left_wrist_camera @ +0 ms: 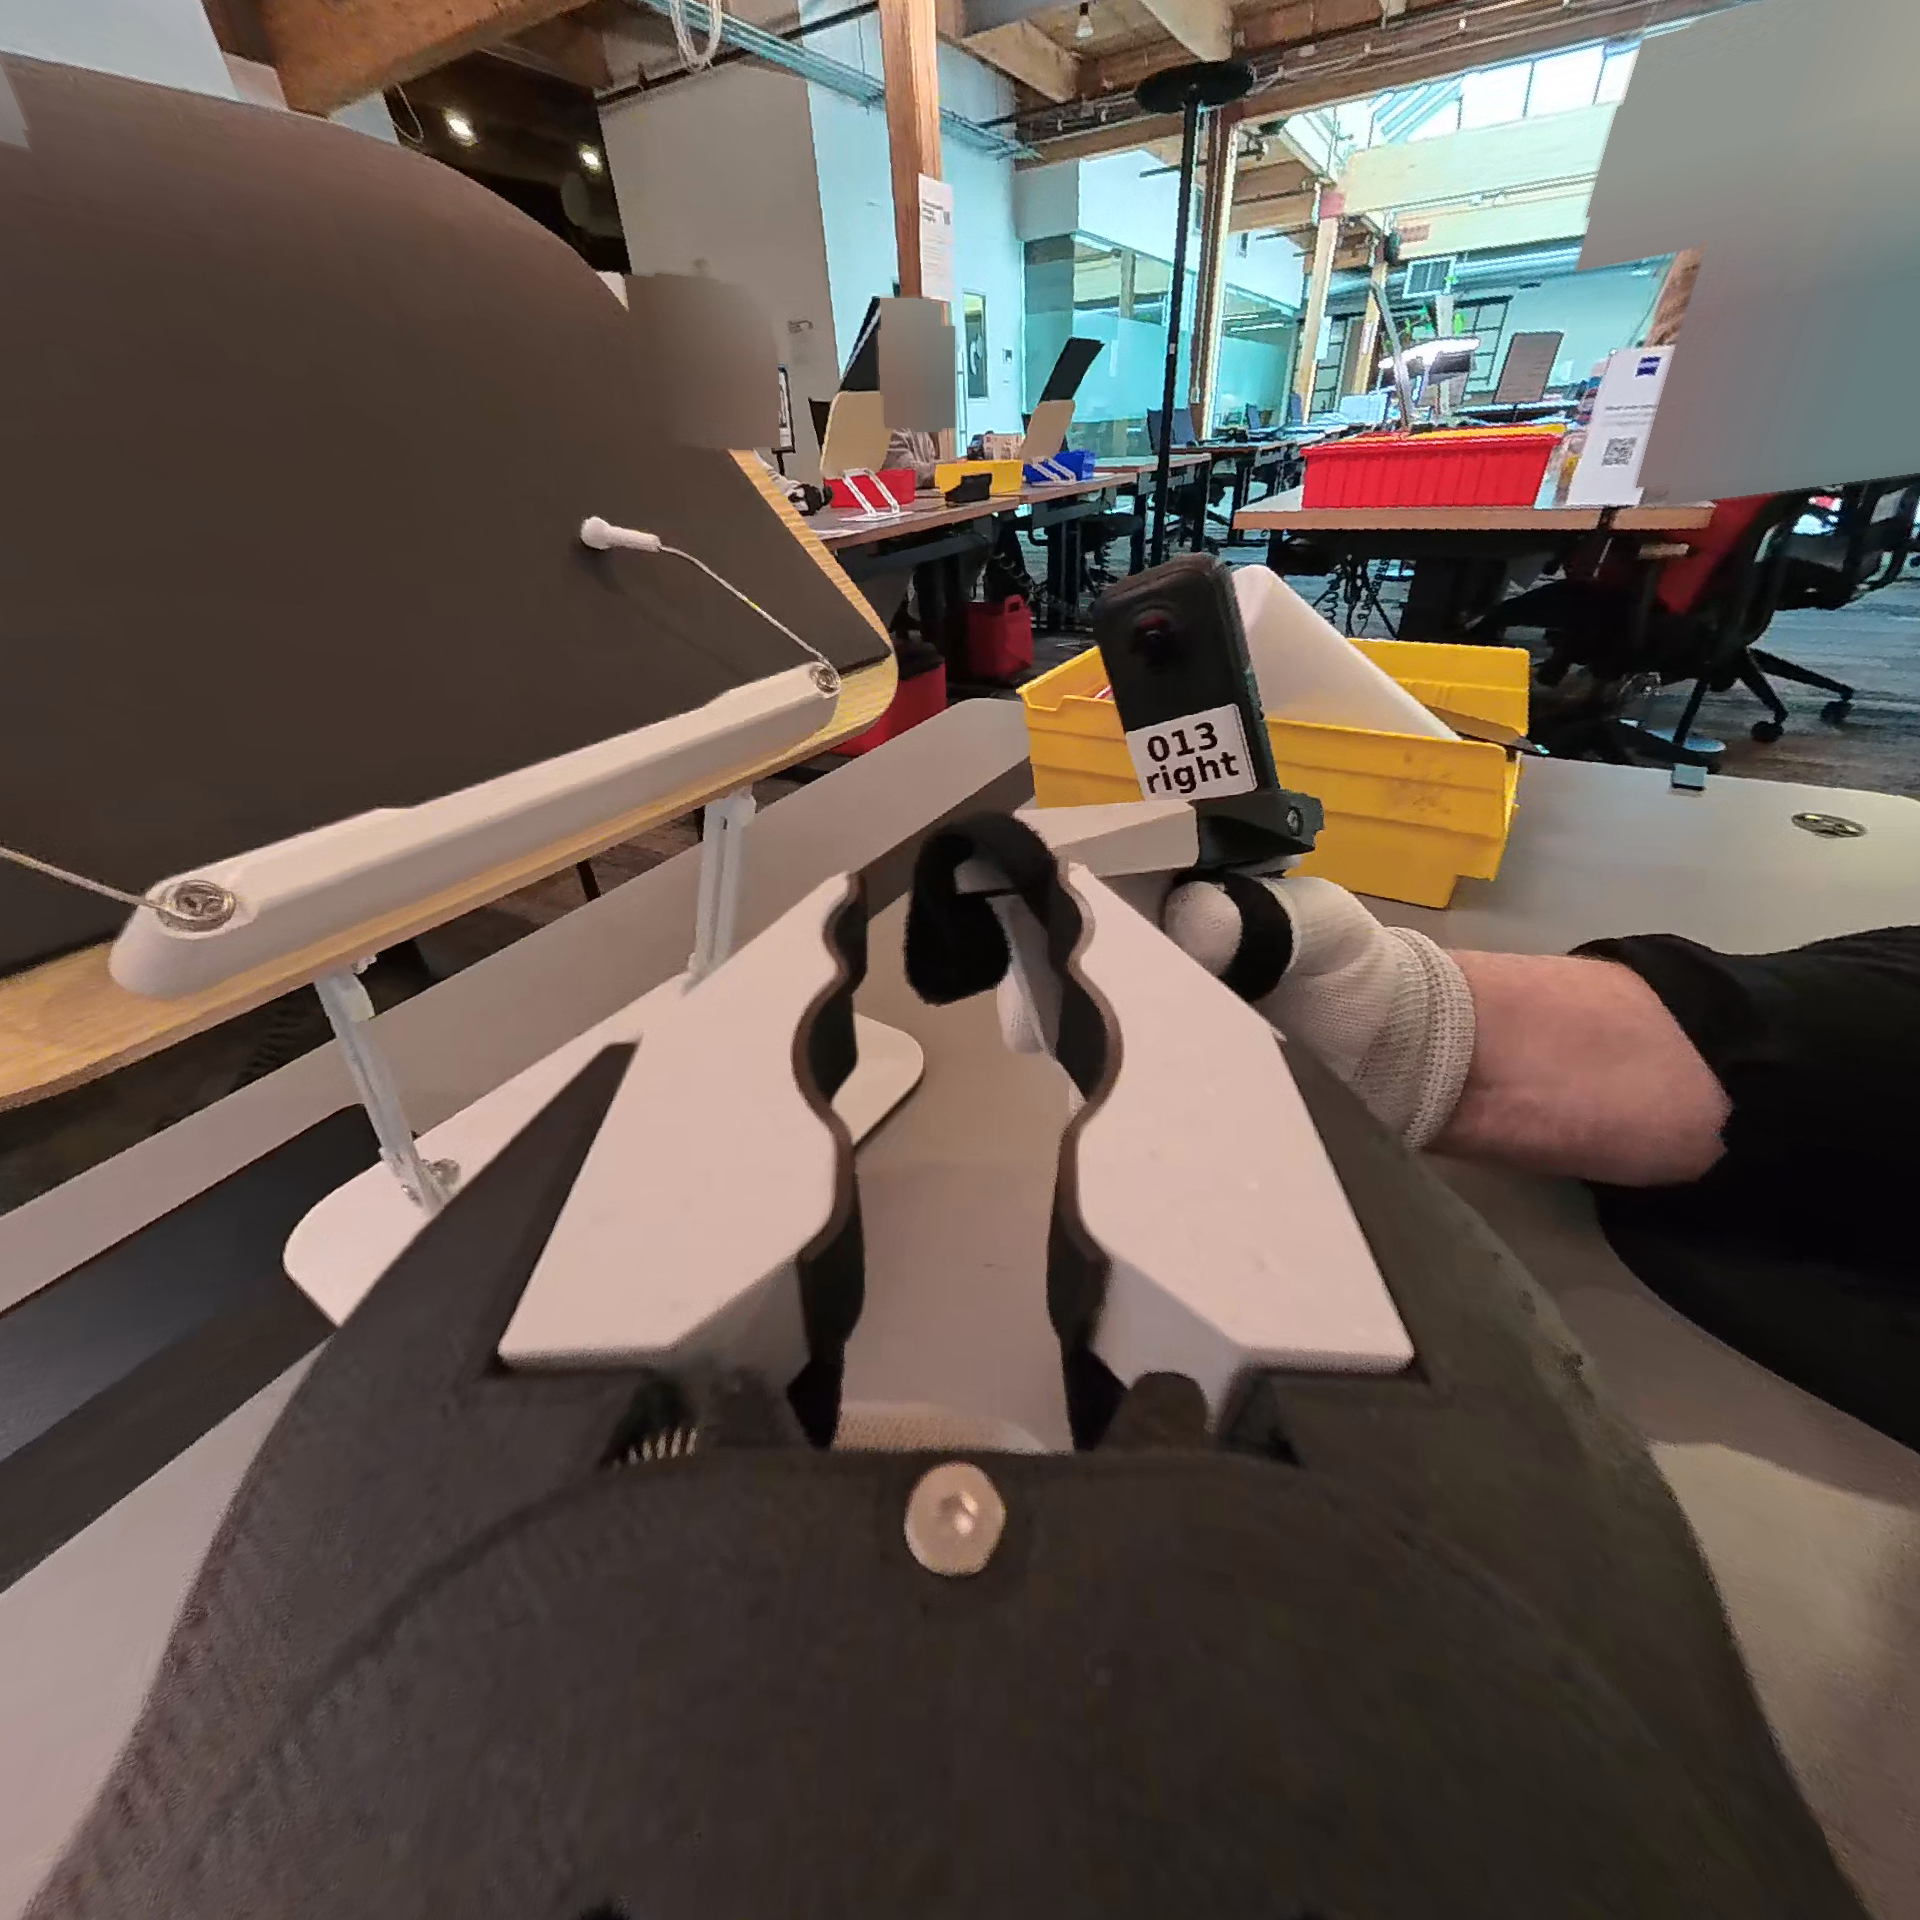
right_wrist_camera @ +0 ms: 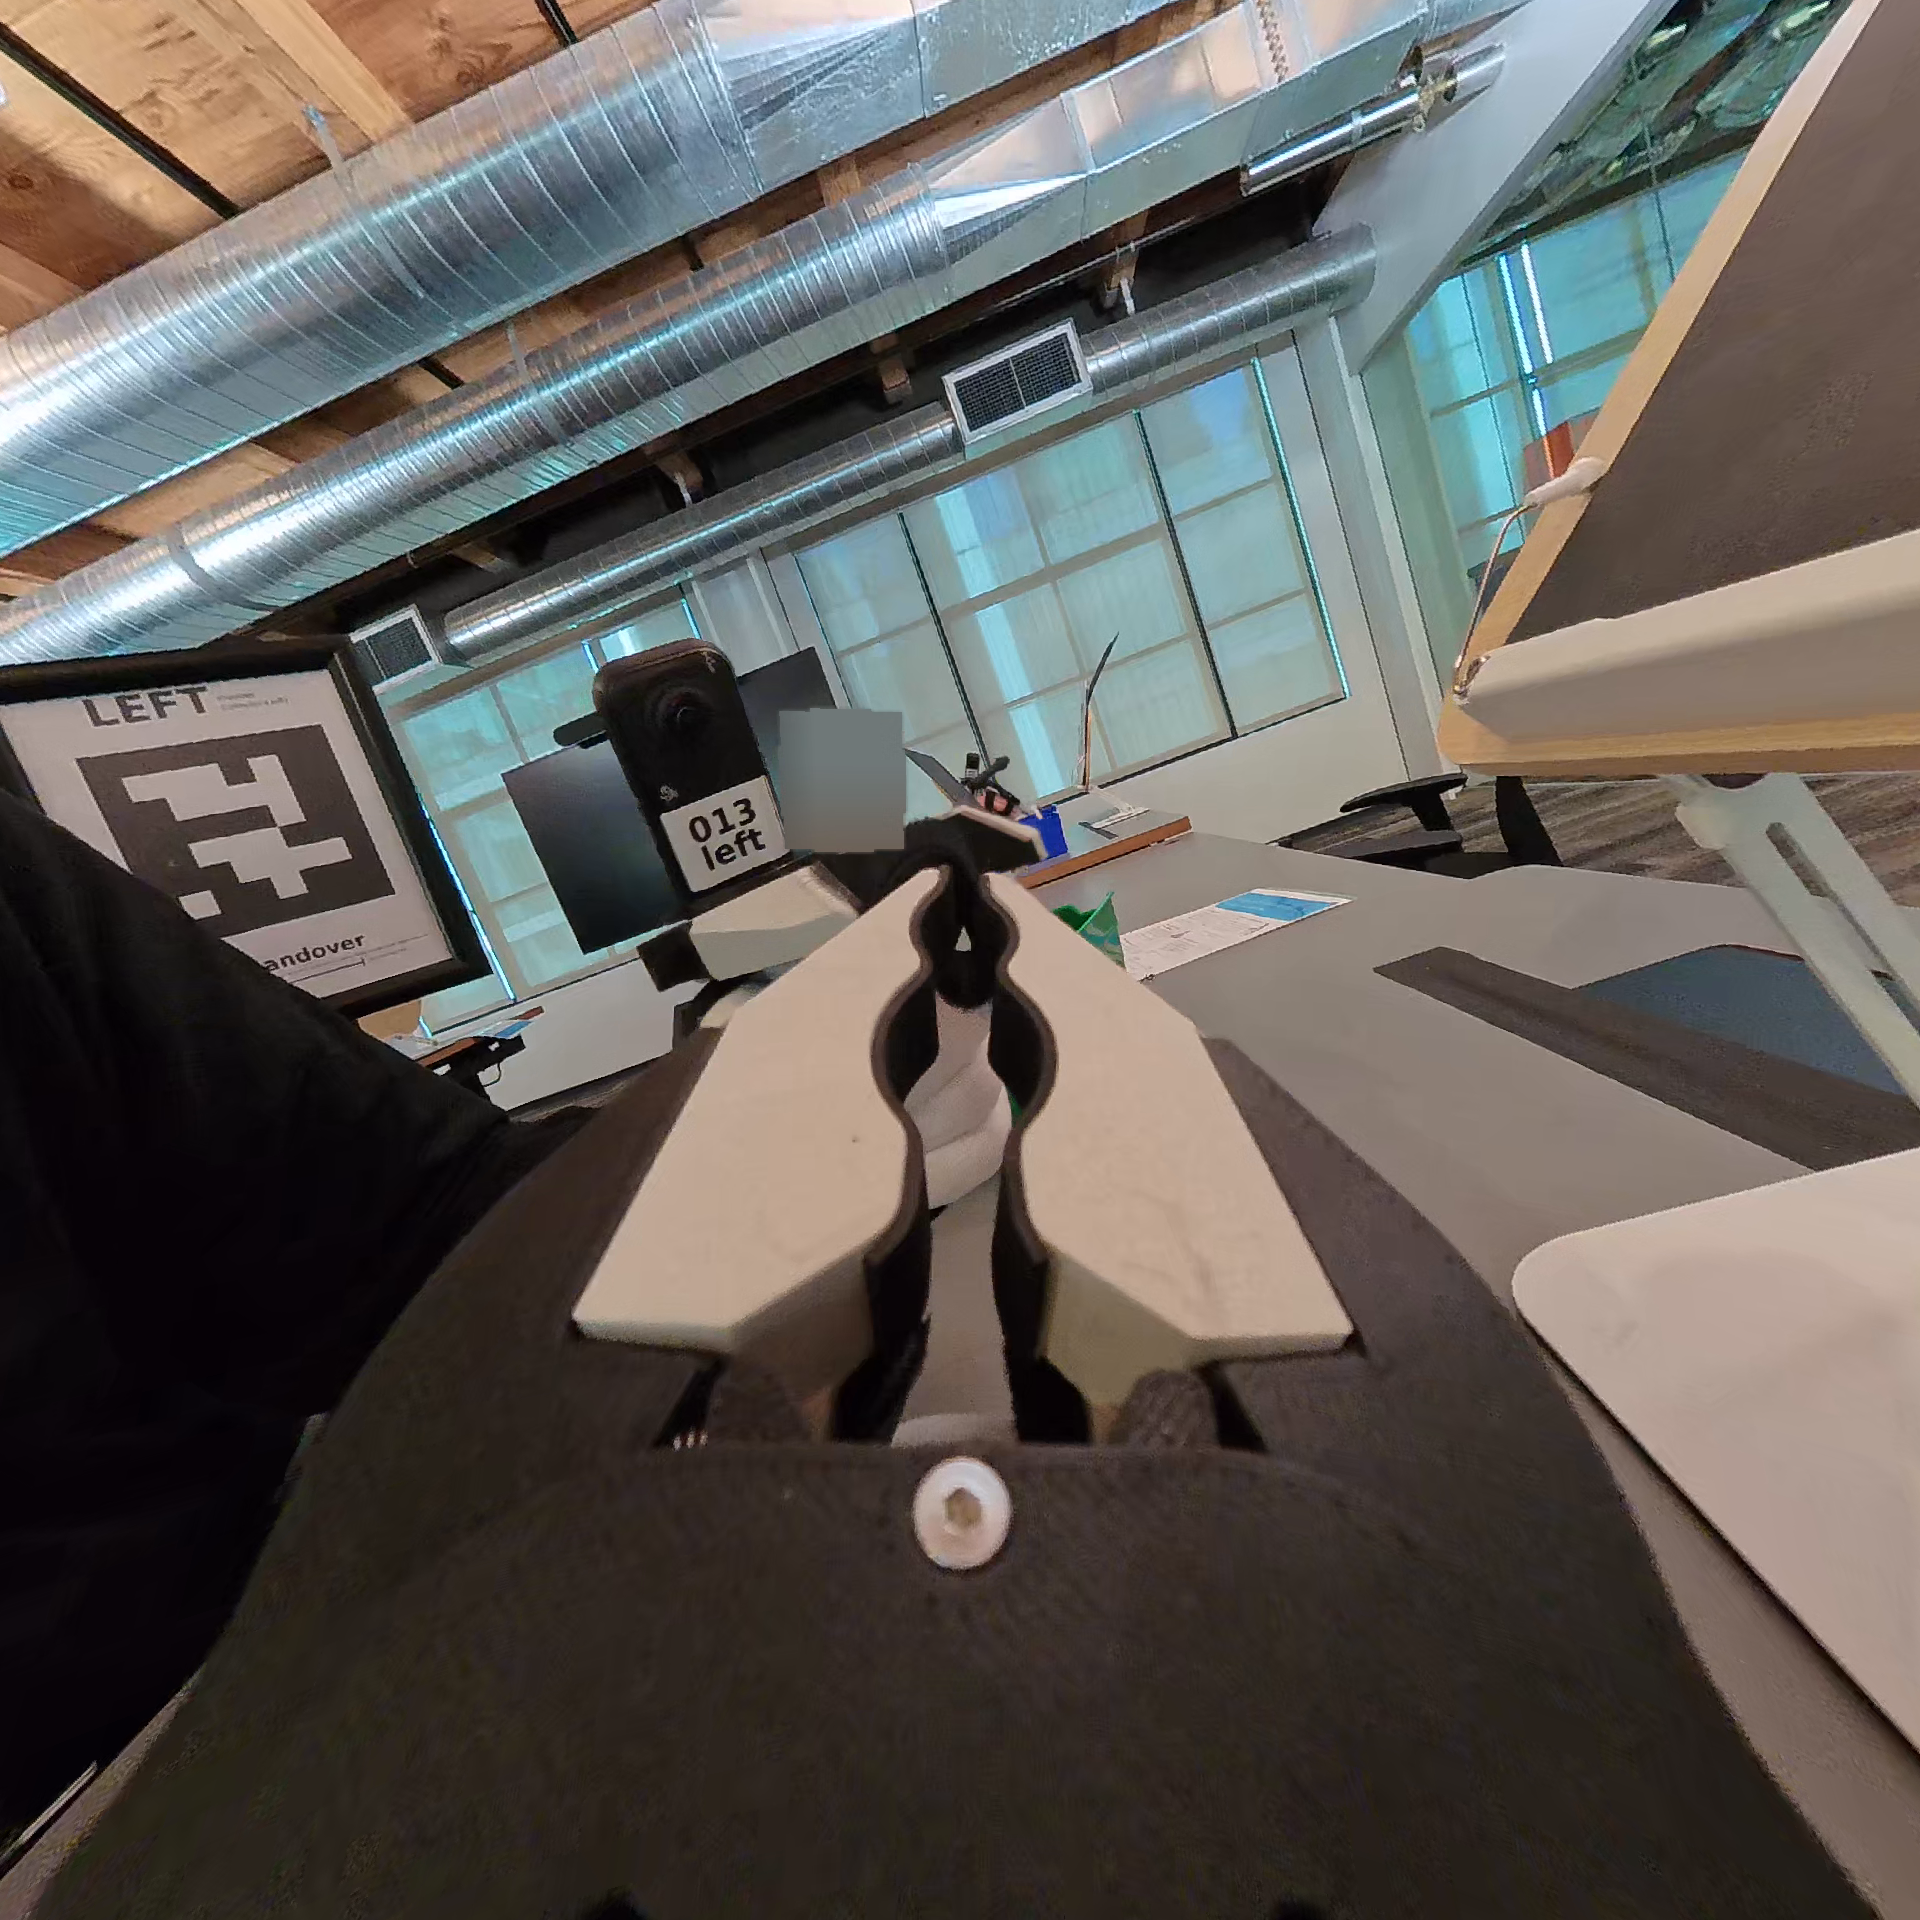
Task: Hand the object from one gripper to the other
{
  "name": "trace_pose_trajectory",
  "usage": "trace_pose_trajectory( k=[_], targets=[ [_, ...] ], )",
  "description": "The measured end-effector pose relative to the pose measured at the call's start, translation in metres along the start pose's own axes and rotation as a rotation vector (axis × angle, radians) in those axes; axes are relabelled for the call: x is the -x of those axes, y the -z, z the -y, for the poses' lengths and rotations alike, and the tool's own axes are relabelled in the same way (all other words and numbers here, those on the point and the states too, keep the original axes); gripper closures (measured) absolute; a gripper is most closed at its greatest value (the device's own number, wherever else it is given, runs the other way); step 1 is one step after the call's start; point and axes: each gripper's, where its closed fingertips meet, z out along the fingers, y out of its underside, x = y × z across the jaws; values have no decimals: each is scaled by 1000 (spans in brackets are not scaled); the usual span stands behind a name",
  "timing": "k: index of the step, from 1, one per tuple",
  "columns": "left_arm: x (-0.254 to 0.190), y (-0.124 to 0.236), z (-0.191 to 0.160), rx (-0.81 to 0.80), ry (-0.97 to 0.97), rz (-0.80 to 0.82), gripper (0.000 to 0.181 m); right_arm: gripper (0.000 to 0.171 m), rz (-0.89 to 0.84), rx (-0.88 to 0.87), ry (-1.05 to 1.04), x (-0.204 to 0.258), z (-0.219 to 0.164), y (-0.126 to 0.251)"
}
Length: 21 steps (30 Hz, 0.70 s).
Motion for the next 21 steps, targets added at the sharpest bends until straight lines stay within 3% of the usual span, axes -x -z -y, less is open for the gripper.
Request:
trace_pose_trajectory(
  k=[21],
  targets=[
    [-8,6,-6,78,4,-120,165,171,27,50,30,5,-6,0]
  ],
)
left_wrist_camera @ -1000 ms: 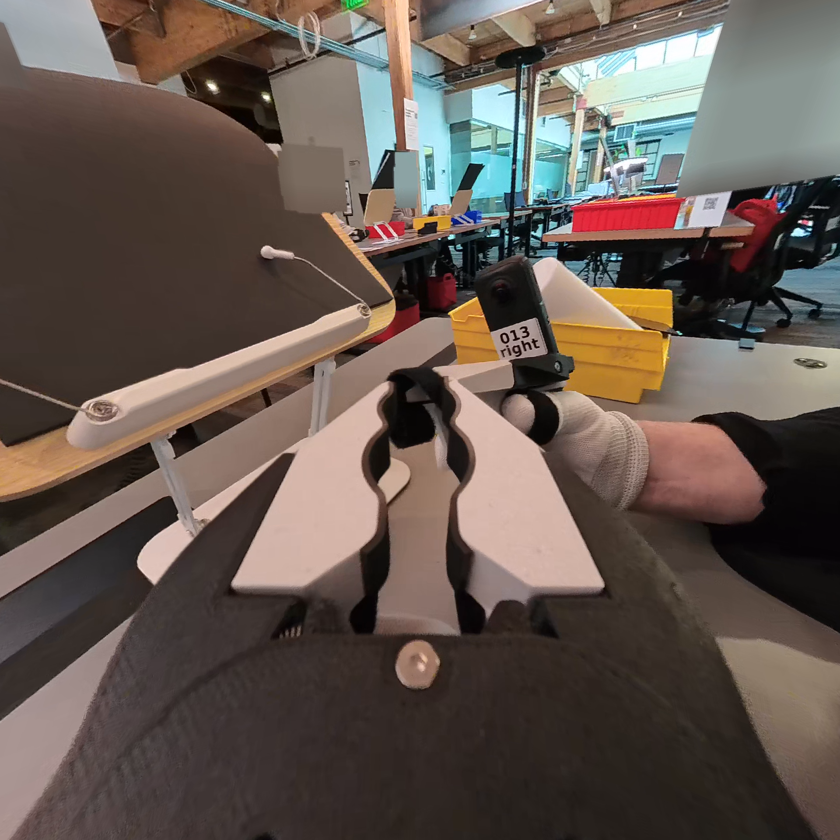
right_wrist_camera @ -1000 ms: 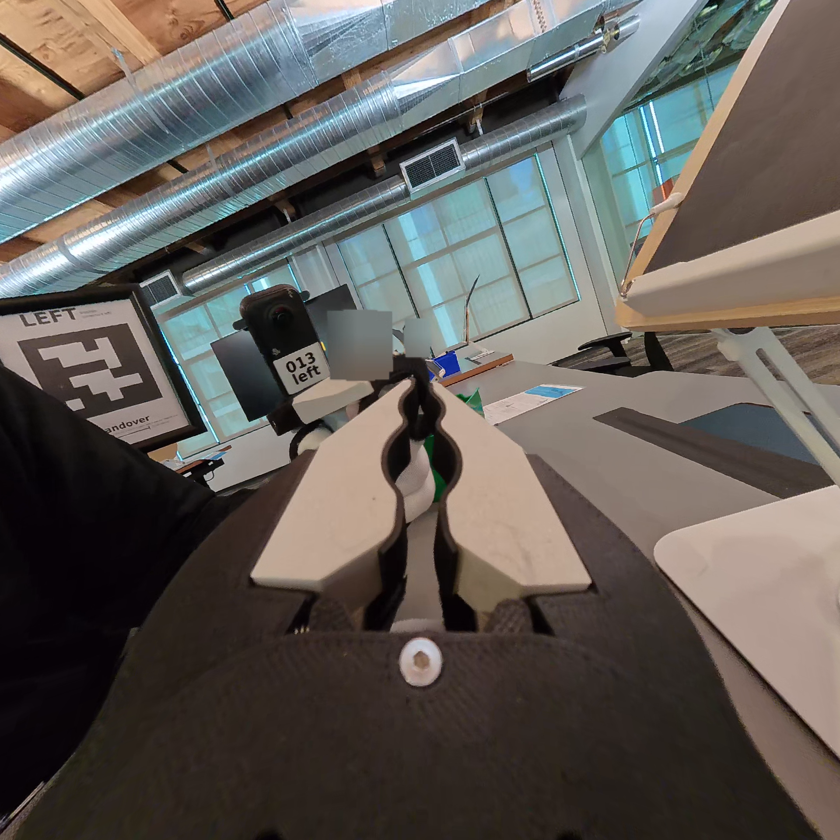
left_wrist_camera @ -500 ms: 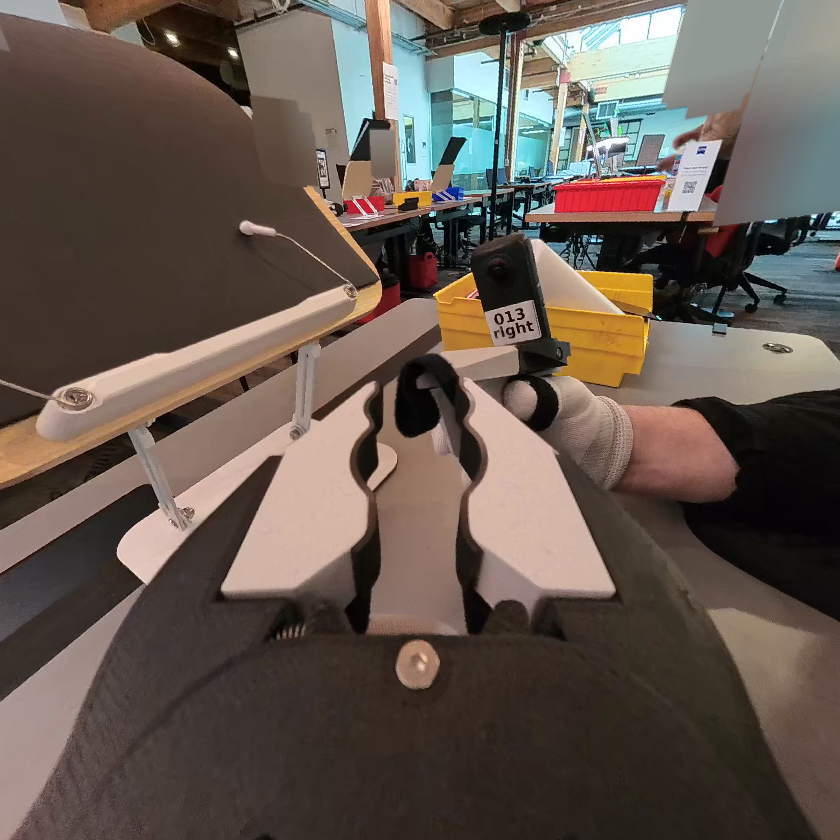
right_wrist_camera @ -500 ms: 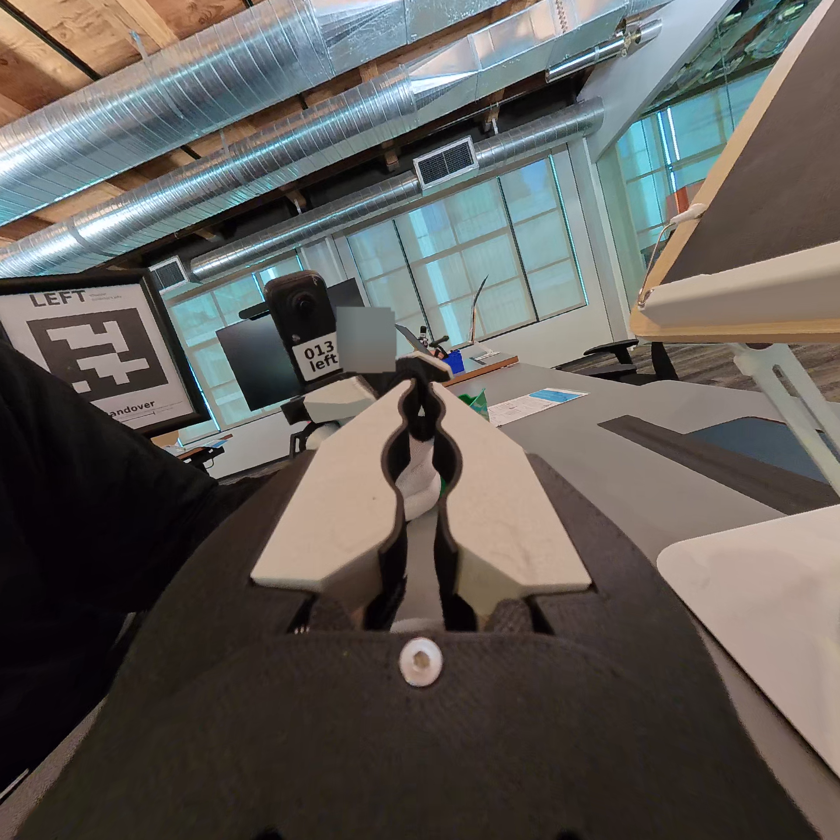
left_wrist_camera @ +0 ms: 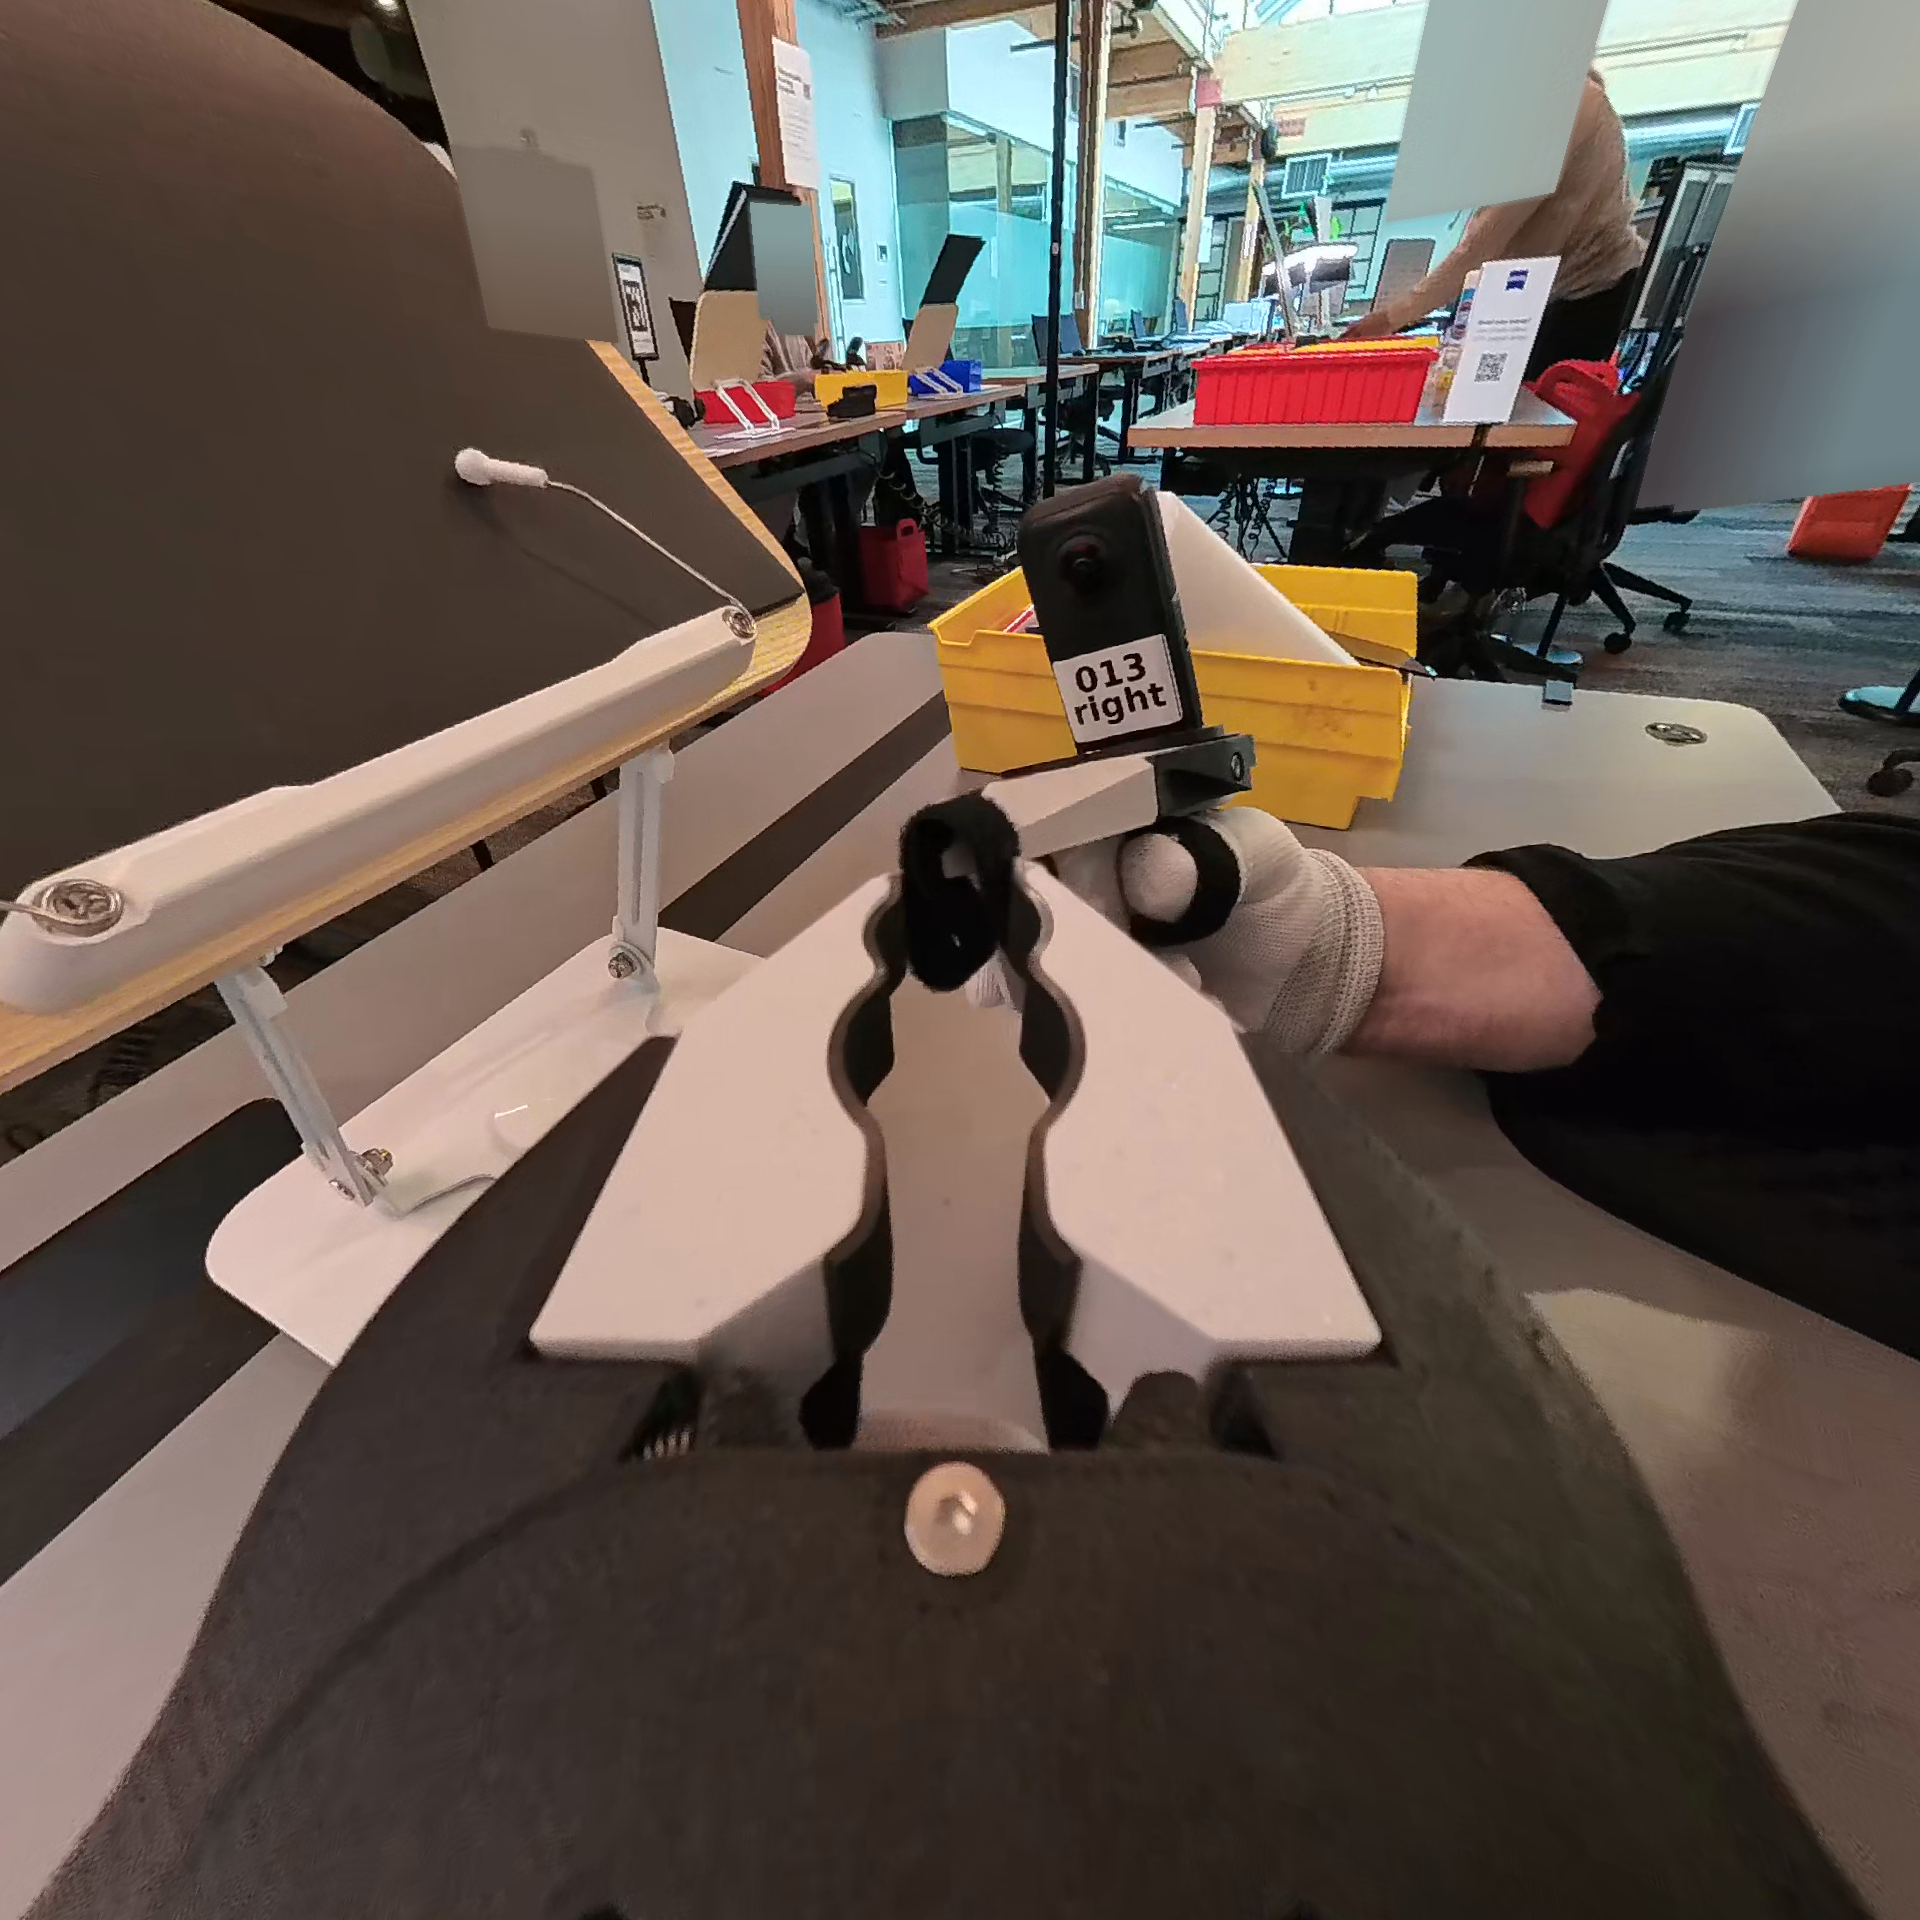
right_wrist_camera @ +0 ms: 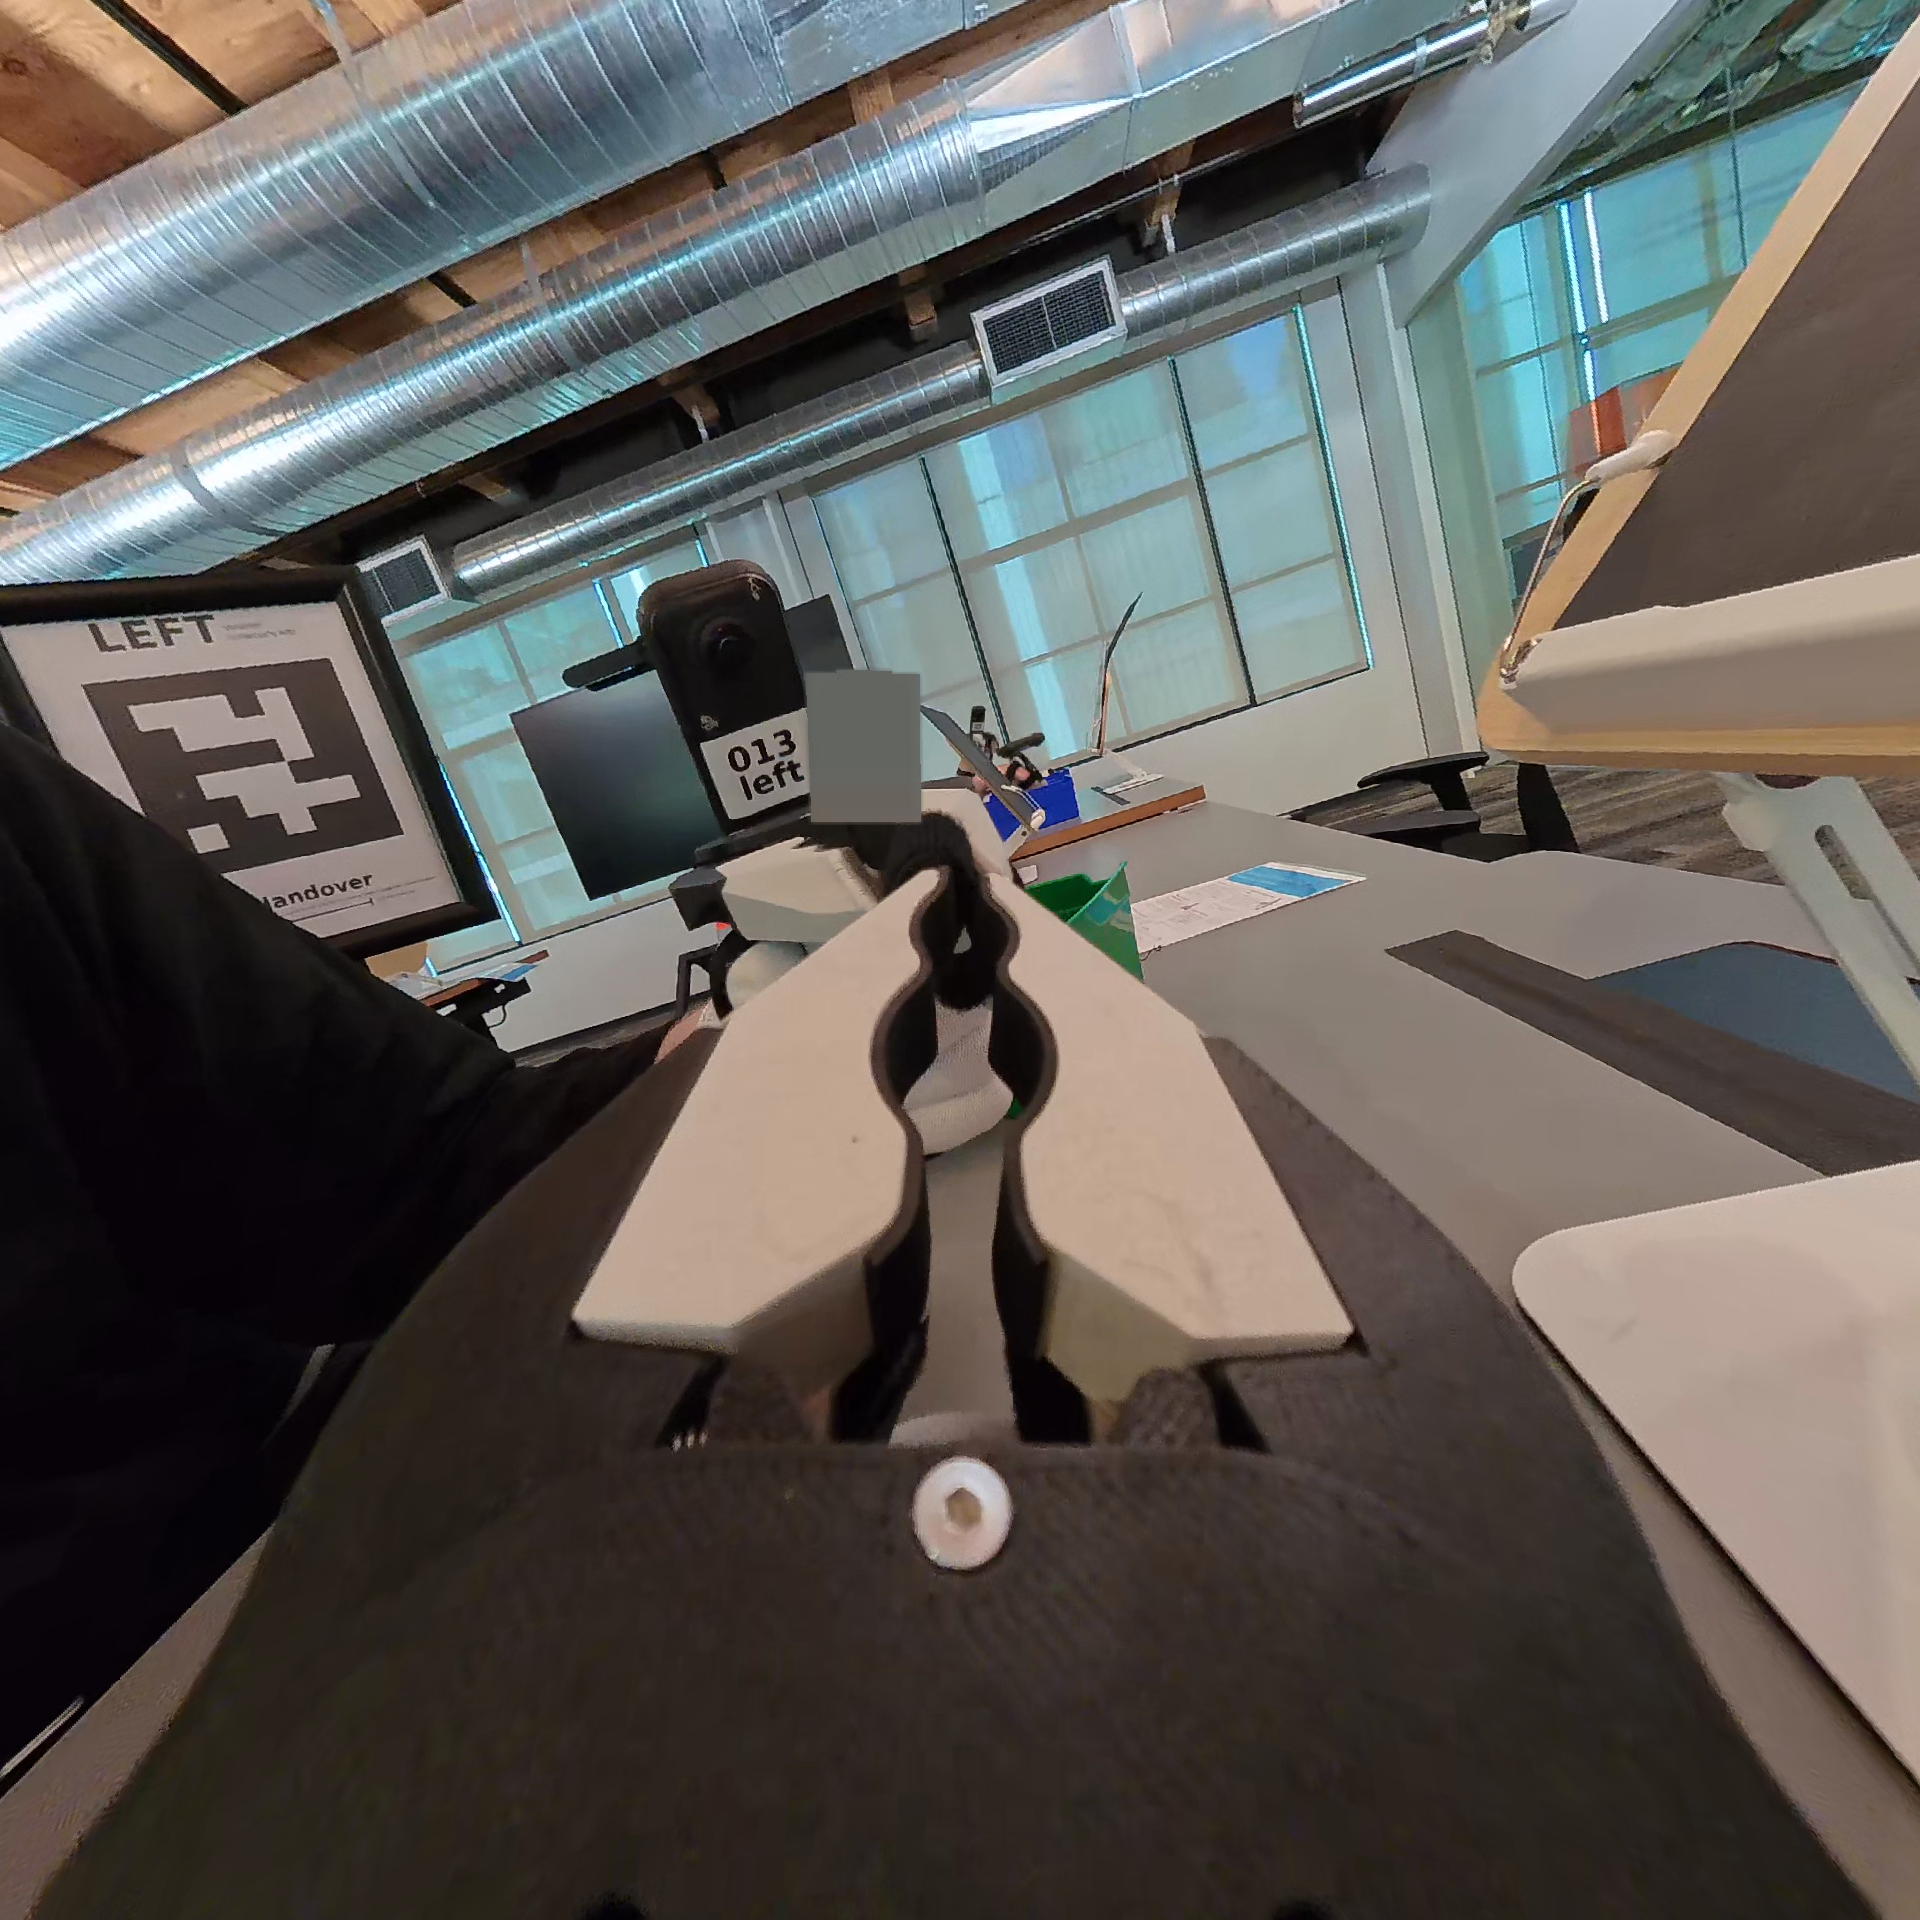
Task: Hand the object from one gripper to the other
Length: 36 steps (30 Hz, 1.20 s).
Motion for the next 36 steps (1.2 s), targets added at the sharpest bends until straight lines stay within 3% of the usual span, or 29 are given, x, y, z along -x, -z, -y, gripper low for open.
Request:
trace_pose_trajectory(
  k=[12,16,22,26,36],
  targets=[
    [11,3,1,-27,58,32,177,163,-54,-27,2,-10,5,4],
    [18,6,1,-55,117,32,177,153,-97,-84,9,-17,16,11],
    [17,6,3,-117,212,-17,175,146,-97,5,4,-18,-2,3],
    [15,2,-1,-95,193,-9,172,149,-79,71,37,-12,-14,-5],
    [12,2,1,-122,227,-42,172,159,-55,48,31,-8,-9,-3]
  ],
)
